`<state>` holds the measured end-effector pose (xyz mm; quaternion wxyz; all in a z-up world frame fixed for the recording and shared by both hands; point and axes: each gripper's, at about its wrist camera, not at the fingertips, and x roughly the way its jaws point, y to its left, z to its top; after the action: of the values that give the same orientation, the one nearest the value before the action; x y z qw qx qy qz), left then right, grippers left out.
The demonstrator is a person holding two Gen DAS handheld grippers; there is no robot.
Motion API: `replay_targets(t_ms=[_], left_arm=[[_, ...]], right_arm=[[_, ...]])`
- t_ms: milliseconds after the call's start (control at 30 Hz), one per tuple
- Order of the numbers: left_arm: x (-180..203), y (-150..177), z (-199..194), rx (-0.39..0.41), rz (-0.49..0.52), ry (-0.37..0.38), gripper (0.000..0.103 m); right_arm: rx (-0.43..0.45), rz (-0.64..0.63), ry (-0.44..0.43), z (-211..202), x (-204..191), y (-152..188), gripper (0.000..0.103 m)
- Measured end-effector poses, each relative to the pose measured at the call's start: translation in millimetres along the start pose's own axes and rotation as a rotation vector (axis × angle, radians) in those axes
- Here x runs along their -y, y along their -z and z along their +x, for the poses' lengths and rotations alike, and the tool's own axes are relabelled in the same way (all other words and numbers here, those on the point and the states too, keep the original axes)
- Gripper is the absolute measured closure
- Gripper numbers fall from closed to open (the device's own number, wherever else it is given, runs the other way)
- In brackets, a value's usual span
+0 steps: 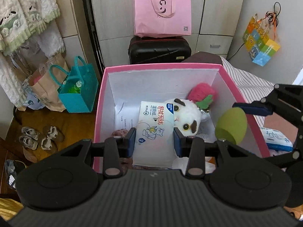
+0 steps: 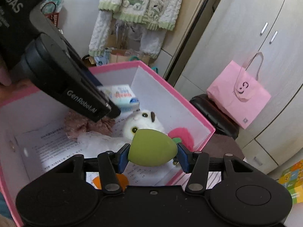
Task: Organize soft objects
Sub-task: 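Open the left gripper over the box while the right gripper releases the sponge inside, then move the left gripper to the lilac plush while the right approaches the blue wipe pack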
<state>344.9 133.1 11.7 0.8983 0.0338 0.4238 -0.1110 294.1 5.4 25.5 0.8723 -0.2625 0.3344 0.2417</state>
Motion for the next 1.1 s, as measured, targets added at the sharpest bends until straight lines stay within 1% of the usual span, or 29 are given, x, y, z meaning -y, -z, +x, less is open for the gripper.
replay_targets(t_ms=[67, 100, 133, 200, 267, 333, 467, 600, 667, 933, 1100], left_arm=[[-4.2, -2.9, 3.7, -0.019, -0.019, 0.019, 0.062], [-6.6, -2.5, 2.7, -0.011, -0.045, 0.011, 0.056], [-6.8, -3.2, 1.2, -0.009, -0.048, 0.008, 0.049], [-5.5, -0.8, -8.1, 0.018, -0.034, 0.034, 0.049], [-1.7, 4.8, -21.5, 0.053, -0.022, 0.044, 0.049], [2.0, 12.4, -35.9, 0.079, -0.005, 0.06, 0.049], [9.7, 30.5, -63.0, 0.101, 0.024, 0.106, 0.048], [18.0, 50.0, -93.1, 0.137, 0.046, 0.141, 0.047], [23.8, 59.1, -108.7, 0.158, 0.063, 0.154, 0.046], [46.5, 91.4, -169.3, 0.216, 0.117, 0.252, 0.042], [63.4, 110.0, -196.0, 0.209, 0.149, 0.326, 0.042]], right_arm=[[-0.004, 0.025, -0.005, 3.2, 4.4, -0.1, 0.042], [-0.004, 0.034, 0.003, 3.3, 5.3, 0.1, 0.035], [0.003, 0.044, 0.007, 2.7, 6.8, 0.3, 0.029], [0.037, 0.068, -0.015, -3.5, 11.8, 2.5, 0.026], [0.071, 0.108, -0.037, -13.6, 17.7, 6.4, 0.026], [0.119, 0.155, -0.088, -29.2, 26.0, 13.6, 0.026], [0.176, 0.268, -0.171, -60.6, 41.5, 33.9, 0.025], [0.233, 0.303, -0.211, -91.3, 41.5, 54.2, 0.025], [0.248, 0.316, -0.213, -104.5, 39.6, 62.8, 0.025], [0.248, 0.353, -0.192, -147.8, 42.8, 83.1, 0.025], [0.263, 0.401, -0.222, -177.5, 49.5, 101.2, 0.025]])
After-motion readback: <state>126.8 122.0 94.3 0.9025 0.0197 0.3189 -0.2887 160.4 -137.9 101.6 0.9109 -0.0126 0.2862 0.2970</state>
